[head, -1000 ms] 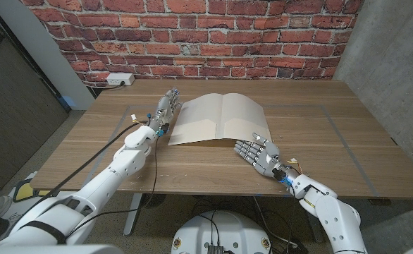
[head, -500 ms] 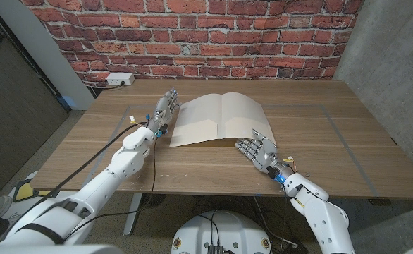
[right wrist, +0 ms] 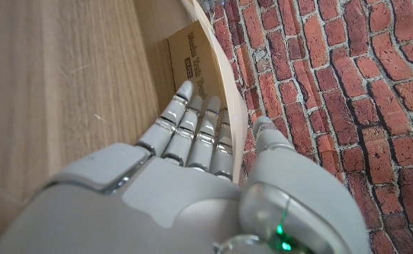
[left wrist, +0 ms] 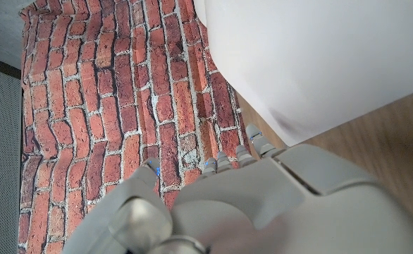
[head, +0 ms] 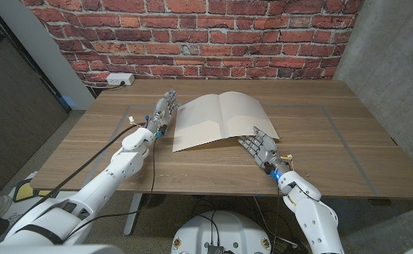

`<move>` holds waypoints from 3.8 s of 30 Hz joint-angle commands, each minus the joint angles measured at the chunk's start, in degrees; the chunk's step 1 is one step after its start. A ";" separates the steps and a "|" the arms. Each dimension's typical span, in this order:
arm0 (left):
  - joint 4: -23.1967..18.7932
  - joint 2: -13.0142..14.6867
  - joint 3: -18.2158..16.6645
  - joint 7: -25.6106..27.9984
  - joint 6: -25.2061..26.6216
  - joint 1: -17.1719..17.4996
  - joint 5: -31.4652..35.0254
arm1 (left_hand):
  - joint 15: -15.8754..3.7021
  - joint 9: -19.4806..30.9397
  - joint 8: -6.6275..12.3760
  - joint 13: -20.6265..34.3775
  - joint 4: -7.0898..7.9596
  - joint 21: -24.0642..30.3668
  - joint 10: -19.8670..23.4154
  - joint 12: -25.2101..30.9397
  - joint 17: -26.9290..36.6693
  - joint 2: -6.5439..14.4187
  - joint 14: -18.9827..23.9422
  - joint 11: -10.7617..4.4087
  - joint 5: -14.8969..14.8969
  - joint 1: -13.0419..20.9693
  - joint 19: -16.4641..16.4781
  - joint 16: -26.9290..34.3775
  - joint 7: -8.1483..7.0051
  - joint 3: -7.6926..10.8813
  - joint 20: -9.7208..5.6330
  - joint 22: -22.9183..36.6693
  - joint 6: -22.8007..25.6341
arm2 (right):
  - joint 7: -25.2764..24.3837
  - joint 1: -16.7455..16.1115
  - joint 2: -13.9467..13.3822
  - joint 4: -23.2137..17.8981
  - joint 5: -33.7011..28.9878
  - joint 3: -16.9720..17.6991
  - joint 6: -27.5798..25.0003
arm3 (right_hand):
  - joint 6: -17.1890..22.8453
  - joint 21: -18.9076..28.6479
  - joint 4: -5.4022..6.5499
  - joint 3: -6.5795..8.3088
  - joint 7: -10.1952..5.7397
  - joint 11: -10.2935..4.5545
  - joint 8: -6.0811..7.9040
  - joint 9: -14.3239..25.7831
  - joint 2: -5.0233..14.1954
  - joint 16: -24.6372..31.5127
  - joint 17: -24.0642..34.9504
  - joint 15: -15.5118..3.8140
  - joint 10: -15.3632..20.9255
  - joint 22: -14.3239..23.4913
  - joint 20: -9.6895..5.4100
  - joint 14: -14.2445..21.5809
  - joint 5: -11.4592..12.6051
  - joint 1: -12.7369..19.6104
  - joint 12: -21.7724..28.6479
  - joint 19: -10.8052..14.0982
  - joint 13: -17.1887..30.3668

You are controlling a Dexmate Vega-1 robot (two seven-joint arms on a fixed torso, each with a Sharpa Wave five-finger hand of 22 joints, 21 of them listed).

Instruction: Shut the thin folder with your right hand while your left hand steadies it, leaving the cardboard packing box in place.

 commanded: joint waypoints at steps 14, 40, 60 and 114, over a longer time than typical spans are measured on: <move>3.06 -0.96 0.07 -1.13 -0.70 -1.43 -0.12 | -0.83 0.09 0.09 0.21 -0.08 -0.23 -0.30 0.27 0.14 1.48 -0.49 0.14 0.16 0.00 -0.31 0.17 -0.09 0.12 -2.40 0.25 0.04 | -14.65 1.02 4.04 -2.69 -4.99 -2.41 -0.98 | 24.23 28.34 -1.37 -8.18 -0.47 -1.86 5.43 1.52 -1.09 28.64 18.72 -10.23 29.24 21.74 -5.90 22.80 0.73 18.54 9.01 0.33 7.61; 5.26 -1.73 0.44 -2.38 -1.11 -3.16 0.21 | -0.92 0.08 0.07 0.20 -0.16 -0.62 -0.34 0.25 0.12 1.34 -0.50 -0.04 0.13 -0.01 -0.27 0.14 -0.12 0.07 -2.45 0.25 -0.03 | -34.79 1.95 -2.79 -0.23 -31.59 -11.55 19.94 | 28.85 32.64 -0.82 -8.52 0.03 -1.38 7.38 1.83 -1.02 29.49 17.80 -9.93 32.27 21.43 -4.41 23.46 0.52 22.45 11.76 -0.04 10.93; 5.98 -2.20 0.84 -3.31 -0.56 -4.20 0.19 | -0.78 0.08 0.09 0.20 -0.23 -0.93 -0.33 0.25 0.11 1.29 -0.58 0.12 0.09 0.03 -0.16 0.10 -0.10 0.07 -2.40 0.26 0.01 | -36.00 4.40 -6.06 0.43 -29.23 -13.81 26.69 | 31.24 34.73 -0.95 -8.35 0.98 -0.14 8.26 1.40 -1.57 28.78 16.35 -9.90 33.87 20.80 -4.15 24.58 0.25 23.58 12.82 -0.37 12.30; -4.13 -0.36 0.42 -7.80 1.75 0.53 -4.54 | 0.94 0.14 1.26 0.30 -3.16 -1.64 4.49 1.40 -0.03 -2.22 6.22 2.34 -0.77 2.72 3.53 1.28 0.59 -0.56 -0.64 0.24 4.55 | -33.18 11.62 -12.64 -1.75 -16.16 -21.31 40.73 | 31.94 38.69 -0.53 -6.49 1.23 -0.48 8.85 1.56 -2.17 25.96 16.70 -9.84 33.59 18.66 -4.99 25.90 0.13 23.93 13.48 -1.79 15.14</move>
